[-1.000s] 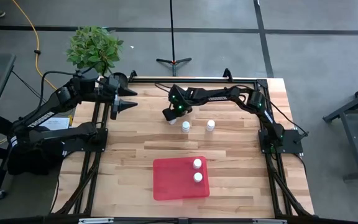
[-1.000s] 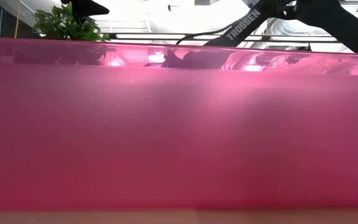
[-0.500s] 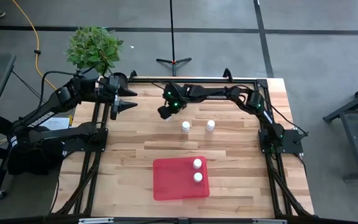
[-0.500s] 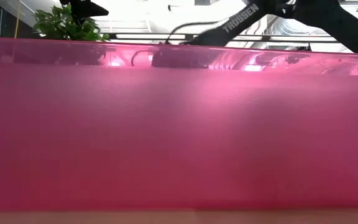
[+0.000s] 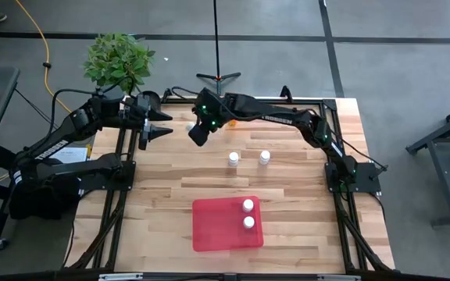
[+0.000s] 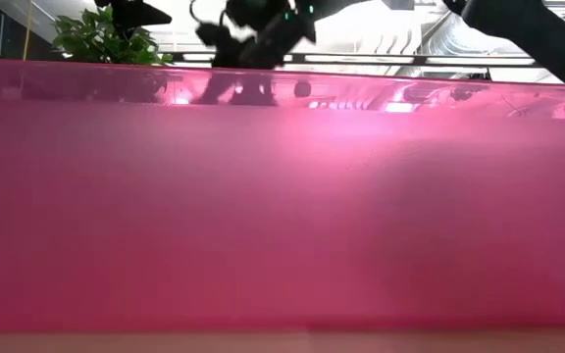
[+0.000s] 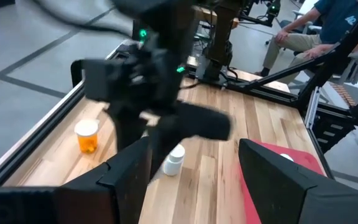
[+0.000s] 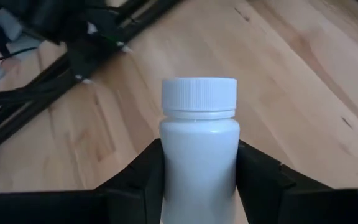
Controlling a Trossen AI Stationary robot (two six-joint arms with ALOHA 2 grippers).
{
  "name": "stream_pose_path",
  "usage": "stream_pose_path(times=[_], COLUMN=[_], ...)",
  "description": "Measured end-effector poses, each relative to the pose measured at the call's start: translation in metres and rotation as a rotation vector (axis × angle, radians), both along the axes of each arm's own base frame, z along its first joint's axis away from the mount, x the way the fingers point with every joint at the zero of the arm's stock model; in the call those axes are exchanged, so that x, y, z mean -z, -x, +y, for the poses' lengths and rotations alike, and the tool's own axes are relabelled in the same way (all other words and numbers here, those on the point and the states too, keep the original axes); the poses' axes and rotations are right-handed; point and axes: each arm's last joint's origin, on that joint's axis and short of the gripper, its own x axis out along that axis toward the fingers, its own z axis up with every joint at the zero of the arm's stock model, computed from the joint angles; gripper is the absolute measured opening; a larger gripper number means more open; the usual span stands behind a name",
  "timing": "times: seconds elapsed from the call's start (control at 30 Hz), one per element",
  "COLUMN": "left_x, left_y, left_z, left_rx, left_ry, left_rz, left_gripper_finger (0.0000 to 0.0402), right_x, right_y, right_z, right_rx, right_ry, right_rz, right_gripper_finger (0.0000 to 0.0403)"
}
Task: Pick and place pill bottles into a basket
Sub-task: Put the white medicine bottle into the red container
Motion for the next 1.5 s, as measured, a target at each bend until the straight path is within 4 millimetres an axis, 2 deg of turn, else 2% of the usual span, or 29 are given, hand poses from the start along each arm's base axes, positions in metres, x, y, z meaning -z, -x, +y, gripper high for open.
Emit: stream_pose_path(times=[0.23, 0.53, 0.87, 1.2, 1.5], left_x=[0.002, 0.004, 0.010, 0.017, 0.020], left_y=[0.000, 0.001, 0.003, 0.000, -0.006], left_z=[-0.001, -0.009, -0.008, -0.007, -0.004], left_rx=[0.038, 0.285, 0.210, 0.215, 0.245], left_ry=[0.006, 0.110, 0.106, 0.159, 0.197], left_rz=[0.018, -0.002, 0.065, 0.126, 0.136], left_gripper_finger=[0.0276, 0.0276, 0.0276, 0.0276, 0.0276], right_x=[-0.032, -0.033, -0.034, -0.045, -0.045], right_y=[-0.003, -0.003, -0.007, -0.014, -0.015], right_z=[0.037, 0.053, 0.082, 0.085, 0.087], right_rx=[-0.059, -0.083, -0.170, -0.215, -0.232], right_ry=[0.121, 0.132, 0.104, 0.080, 0.072], right_rz=[-0.029, -0.022, -0.050, -0.184, -0.194], right_gripper_finger=[0.0149, 0.0149, 0.0149, 0.0149, 0.0149])
